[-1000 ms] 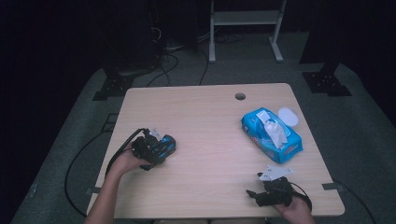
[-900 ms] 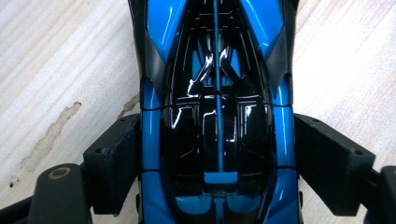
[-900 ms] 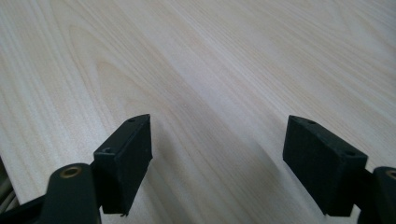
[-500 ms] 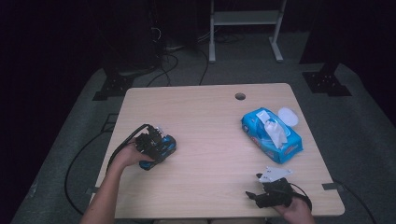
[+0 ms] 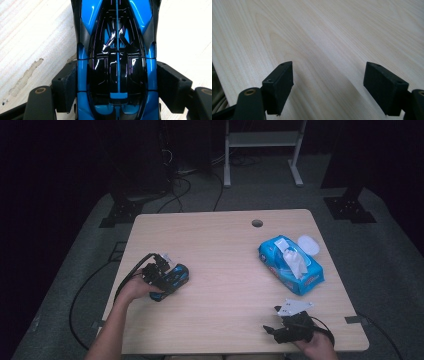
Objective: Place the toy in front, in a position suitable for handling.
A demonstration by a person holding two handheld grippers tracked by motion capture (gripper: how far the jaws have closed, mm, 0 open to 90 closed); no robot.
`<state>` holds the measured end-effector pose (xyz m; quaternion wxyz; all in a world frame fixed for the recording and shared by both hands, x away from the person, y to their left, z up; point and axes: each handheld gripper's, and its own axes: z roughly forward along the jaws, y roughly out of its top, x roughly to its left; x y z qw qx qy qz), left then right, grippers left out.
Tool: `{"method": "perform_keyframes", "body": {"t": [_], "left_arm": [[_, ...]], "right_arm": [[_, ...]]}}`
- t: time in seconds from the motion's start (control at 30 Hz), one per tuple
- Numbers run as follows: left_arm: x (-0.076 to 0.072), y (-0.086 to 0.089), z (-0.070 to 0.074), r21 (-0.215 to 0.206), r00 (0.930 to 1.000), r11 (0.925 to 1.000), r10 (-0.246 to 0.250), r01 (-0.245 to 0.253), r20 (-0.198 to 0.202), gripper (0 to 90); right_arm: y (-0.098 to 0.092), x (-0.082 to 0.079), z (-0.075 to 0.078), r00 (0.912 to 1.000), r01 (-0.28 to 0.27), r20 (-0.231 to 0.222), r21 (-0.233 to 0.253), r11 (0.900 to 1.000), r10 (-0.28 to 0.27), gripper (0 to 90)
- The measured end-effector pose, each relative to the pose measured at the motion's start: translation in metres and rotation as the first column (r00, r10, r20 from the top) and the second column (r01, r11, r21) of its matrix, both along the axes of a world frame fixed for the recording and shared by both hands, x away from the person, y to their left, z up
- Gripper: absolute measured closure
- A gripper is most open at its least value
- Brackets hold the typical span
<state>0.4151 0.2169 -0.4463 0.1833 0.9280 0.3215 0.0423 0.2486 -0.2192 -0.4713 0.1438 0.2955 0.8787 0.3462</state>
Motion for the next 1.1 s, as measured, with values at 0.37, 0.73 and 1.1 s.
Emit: {"method": "perform_keyframes", "body": {"t": [0.37,0.73,1.1], "left_arm": [[-0.0034,0.0064,0.0031,-0.019,0.9995,0.9998,0.001,0.000,0.031,27.0],[-0.0058,0.0047,0.0012,0.024,0.9991,0.9996,-0.015,0.014,0.041,26.7],[-0.0065,0.0007,-0.0007,0.065,0.9989,0.9976,-0.026,0.023,0.039,25.9]], "right_arm": [[0.0008,-0.0004,0.0004,1.0000,0.004,0.000,-0.001,1.000,-0.004,22.9],[0.0008,-0.0010,0.0007,1.0000,-0.004,0.004,-0.007,1.000,0.004,22.9],[0.0002,-0.0011,0.0012,1.0000,-0.002,0.007,-0.002,1.000,0.002,22.9]]}}
